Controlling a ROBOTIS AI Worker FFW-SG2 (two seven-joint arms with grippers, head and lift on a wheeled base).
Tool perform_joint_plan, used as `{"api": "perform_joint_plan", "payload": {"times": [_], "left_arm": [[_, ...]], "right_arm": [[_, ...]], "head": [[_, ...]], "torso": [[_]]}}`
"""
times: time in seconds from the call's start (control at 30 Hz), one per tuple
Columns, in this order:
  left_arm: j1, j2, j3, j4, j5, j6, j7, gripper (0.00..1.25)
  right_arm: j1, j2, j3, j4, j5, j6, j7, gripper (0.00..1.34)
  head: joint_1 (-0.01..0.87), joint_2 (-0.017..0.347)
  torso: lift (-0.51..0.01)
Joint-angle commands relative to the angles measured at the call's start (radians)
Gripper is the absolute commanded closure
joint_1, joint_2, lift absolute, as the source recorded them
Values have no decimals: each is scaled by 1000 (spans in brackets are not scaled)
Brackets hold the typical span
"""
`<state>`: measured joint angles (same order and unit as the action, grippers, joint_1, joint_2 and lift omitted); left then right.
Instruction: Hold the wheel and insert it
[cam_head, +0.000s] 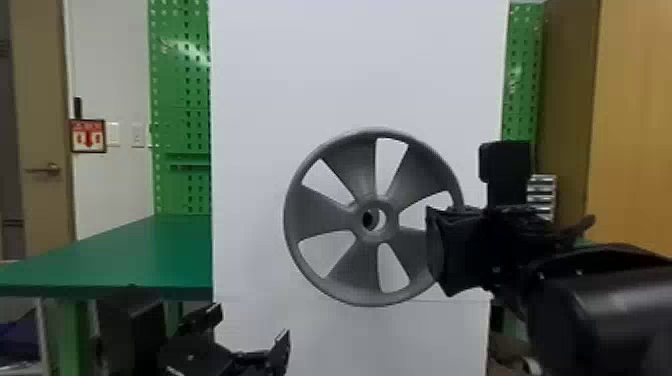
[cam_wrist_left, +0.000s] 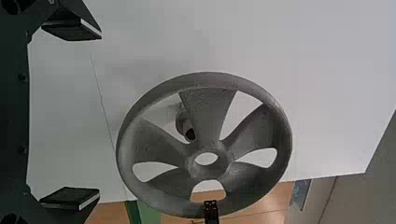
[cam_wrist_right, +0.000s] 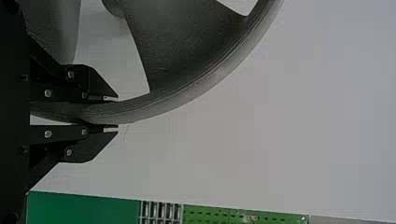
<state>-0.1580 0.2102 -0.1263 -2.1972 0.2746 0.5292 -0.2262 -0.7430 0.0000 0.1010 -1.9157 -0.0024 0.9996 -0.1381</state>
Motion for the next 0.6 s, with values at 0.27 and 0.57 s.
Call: {"api": "perform_joint_plan", "payload": {"times": [0.27, 0.57], "left_arm": [[-2, 0, -3, 4, 0, 0, 1, 101], [-2, 0, -3, 7, 0, -2, -1, 101]], "right_arm": [[-4, 0, -10, 60, -11, -64, 0, 1202], [-16, -2, -10, 112, -13, -99, 0, 1202]], "head": [[97, 15], [97, 15]], "torso": [[-442], [-442]]}}
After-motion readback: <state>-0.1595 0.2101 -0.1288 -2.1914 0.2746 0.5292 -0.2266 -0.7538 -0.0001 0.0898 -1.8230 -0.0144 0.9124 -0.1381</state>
